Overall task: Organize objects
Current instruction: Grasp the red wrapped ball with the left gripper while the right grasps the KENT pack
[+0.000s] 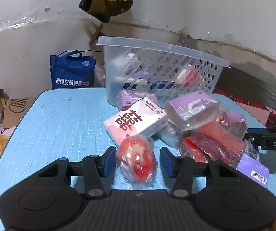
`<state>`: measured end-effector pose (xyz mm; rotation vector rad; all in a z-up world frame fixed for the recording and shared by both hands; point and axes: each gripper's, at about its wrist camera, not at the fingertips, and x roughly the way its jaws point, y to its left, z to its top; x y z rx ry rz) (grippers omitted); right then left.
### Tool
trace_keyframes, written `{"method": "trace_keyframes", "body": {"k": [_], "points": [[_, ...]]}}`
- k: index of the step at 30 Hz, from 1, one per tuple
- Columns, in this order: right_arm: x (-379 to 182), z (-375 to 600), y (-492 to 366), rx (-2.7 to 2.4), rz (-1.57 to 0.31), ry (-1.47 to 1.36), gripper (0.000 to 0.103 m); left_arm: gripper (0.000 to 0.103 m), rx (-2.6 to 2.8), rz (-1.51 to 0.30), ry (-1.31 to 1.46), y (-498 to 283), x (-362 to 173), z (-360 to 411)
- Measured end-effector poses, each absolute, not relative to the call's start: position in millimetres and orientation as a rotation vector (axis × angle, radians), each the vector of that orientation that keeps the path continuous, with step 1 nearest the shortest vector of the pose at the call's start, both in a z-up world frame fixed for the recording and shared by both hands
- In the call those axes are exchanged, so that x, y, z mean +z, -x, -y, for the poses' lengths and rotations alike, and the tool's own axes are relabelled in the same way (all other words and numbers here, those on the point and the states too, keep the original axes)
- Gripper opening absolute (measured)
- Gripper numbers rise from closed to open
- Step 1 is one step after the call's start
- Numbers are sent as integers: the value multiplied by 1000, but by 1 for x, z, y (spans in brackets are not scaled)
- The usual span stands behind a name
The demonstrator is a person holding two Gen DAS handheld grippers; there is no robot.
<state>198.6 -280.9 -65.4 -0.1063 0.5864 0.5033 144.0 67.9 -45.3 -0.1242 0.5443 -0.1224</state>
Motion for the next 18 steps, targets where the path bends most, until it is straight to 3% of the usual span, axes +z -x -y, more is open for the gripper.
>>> {"method": "trace_keyframes", "body": {"k": [2,8,18], "points": [[-66,279,-196,502,-574,124,47,44,-121,-538,132,-143,-46,-69],[-62,292,-179,477,-436,76,47,44,-102,-401,179,-125,-43,-77],[-60,299,-173,486,-369,32,47,44,-142,-372,200,-124,-42,-79]]}}
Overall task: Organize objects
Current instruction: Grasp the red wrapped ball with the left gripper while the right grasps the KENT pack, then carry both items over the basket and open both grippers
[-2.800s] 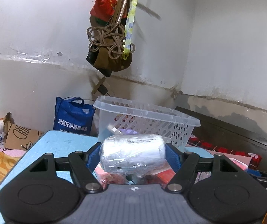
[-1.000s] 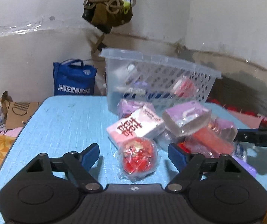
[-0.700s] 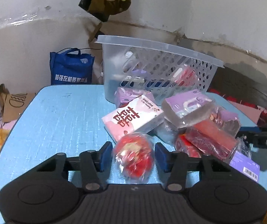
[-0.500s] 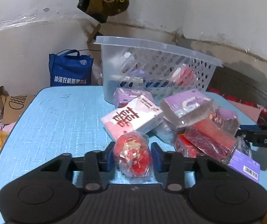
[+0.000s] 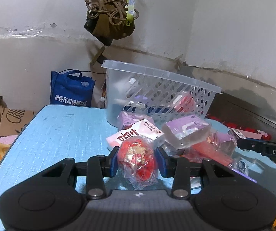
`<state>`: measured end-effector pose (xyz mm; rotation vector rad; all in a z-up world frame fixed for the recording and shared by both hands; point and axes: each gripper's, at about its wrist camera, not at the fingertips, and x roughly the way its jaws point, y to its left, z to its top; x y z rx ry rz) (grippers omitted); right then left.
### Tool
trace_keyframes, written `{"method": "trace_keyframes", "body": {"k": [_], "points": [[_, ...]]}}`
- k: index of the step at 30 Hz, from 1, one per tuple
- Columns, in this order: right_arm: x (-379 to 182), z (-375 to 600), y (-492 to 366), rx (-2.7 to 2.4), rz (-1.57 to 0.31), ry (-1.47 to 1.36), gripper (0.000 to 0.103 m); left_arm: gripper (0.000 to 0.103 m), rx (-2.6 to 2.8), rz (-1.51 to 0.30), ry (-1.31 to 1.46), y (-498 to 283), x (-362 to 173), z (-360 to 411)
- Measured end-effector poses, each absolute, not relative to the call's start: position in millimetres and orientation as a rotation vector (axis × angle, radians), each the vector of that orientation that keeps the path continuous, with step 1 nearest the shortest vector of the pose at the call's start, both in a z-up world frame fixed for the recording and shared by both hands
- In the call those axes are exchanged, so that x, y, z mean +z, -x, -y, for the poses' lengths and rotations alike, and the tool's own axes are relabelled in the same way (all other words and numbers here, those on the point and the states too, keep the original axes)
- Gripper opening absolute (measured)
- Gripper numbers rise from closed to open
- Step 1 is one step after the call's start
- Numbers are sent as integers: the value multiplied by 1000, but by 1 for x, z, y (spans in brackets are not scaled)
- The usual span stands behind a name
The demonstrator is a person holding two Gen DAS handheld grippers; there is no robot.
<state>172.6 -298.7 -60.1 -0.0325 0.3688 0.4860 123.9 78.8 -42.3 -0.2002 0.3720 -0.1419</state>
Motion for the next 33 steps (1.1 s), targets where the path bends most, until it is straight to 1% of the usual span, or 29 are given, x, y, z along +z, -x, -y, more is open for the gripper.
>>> {"method": "trace_keyframes", "body": {"k": [26,29,33], "points": [[-61,300,-170,516,-343,25,47,44,-116,-341,216,-118,-40,-83],[-53,305,-165,533,-332,18,47,44,-120,-334,233,-113,-30,-87],[-16,308,-158,524,-258,33,47,44,-149,-257,236,-107,10,-95]]}}
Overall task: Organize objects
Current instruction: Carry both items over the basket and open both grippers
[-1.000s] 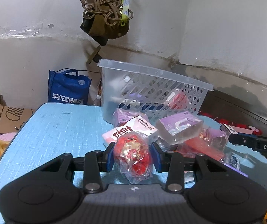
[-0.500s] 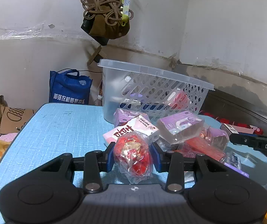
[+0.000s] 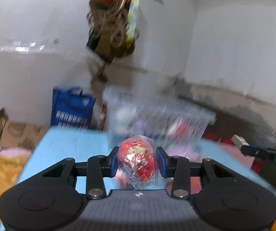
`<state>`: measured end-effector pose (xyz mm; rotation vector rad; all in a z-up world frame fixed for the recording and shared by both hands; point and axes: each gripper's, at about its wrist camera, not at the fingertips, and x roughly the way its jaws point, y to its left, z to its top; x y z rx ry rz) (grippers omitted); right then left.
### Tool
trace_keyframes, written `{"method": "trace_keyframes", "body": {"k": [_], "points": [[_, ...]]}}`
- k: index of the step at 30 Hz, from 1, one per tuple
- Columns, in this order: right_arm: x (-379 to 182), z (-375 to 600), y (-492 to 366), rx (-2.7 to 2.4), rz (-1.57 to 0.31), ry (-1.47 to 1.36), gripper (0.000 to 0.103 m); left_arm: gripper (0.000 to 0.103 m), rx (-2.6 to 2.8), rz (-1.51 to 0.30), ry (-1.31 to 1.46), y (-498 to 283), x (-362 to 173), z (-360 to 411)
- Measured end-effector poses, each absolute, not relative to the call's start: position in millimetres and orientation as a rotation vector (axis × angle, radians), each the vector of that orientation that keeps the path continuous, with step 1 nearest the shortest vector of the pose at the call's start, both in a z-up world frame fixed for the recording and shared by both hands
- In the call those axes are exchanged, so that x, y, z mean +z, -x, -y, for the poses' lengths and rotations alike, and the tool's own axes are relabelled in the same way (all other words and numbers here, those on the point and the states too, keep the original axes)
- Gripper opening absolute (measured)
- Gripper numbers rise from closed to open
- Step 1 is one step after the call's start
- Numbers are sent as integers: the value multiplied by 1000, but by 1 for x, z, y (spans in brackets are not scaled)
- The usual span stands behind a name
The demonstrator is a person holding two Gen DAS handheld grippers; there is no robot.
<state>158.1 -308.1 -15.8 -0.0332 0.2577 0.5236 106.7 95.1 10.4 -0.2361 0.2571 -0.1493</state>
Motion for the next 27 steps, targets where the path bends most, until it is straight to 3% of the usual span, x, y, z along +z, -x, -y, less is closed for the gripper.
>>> {"method": "trace_keyframes", "body": {"k": [7,13,14,15,17,20,21,22,24,27], "points": [[62,262,-205,615,-192,82,47,44,-247,-212,215,-178,101,-85],[79,215,-273,657,-244,151,48,46,-345,-362,286,-286,114,-70],[78,209,-278,651,-250,173,52,50,-327,-370,294,-297,111,-69],[75,204,-283,642,-253,196,64,66,-315,-380,284,-306,108,-67],[71,200,-287,629,-254,232,81,83,-281,-405,270,-316,100,-65],[73,216,-273,620,-221,186,86,83,-295,-355,291,-290,97,-73],[73,229,-263,633,-204,148,99,84,-303,-327,287,-272,96,-77],[70,242,-252,638,-193,109,103,86,-293,-299,281,-253,95,-81],[55,264,-235,631,-213,67,103,95,-241,-303,258,-216,83,-88],[18,284,-219,615,-317,25,102,95,-225,-342,268,-184,48,-102]]}}
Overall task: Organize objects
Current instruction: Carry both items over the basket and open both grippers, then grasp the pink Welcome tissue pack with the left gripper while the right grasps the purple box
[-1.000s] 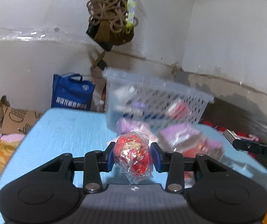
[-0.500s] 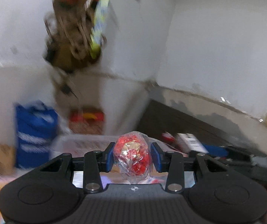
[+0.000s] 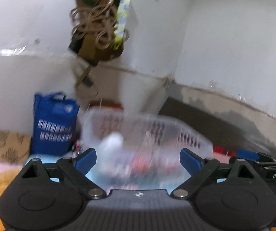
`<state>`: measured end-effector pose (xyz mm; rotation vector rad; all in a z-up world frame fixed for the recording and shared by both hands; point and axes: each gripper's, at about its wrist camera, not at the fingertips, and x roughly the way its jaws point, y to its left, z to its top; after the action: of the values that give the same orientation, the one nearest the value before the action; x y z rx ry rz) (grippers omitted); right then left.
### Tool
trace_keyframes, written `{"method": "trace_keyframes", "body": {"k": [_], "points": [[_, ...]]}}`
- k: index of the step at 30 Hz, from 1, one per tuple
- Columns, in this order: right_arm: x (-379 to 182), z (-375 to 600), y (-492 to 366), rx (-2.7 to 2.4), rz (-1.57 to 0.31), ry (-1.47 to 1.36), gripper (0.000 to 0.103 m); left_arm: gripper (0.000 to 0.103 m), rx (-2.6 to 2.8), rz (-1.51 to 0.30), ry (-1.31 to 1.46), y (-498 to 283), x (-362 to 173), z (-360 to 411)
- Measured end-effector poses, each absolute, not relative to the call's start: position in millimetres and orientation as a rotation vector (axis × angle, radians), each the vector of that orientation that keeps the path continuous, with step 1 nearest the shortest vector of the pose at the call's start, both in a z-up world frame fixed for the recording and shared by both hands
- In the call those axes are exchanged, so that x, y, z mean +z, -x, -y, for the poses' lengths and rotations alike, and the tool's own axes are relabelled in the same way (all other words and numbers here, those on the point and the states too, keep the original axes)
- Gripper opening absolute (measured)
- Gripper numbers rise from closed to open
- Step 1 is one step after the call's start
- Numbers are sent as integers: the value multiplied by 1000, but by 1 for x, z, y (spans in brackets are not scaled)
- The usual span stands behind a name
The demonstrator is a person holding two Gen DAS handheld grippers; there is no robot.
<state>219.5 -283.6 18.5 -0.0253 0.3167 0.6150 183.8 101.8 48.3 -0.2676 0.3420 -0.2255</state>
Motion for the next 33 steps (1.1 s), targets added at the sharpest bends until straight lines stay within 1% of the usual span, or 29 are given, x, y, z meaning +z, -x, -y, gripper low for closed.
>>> {"method": "trace_keyframes", "body": {"k": [2,4,5,6,8,9,14,22,26,33], "points": [[-2,290,-213,619,-379,7,98,95,-212,-402,337,-179,24,-115],[-15,291,-213,626,-431,4,86,95,-194,-455,433,-178,3,-125],[-21,289,-215,620,-456,6,75,94,-190,-488,455,-180,-5,-127],[-26,290,-216,618,-478,-4,66,94,-182,-509,464,-182,-10,-127],[-31,288,-221,648,-514,-19,57,94,-174,-509,457,-182,-13,-124],[-33,287,-221,655,-523,-15,56,94,-179,-507,444,-182,-13,-122],[-40,282,-217,689,-559,39,56,94,-176,-548,407,-185,-21,-116],[-48,272,-214,737,-549,30,57,94,-184,-607,383,-196,-40,-101],[-52,279,-216,707,-570,10,62,94,-178,-600,353,-197,-41,-95],[-55,282,-222,692,-580,-30,59,93,-157,-589,301,-203,-41,-86]]}}
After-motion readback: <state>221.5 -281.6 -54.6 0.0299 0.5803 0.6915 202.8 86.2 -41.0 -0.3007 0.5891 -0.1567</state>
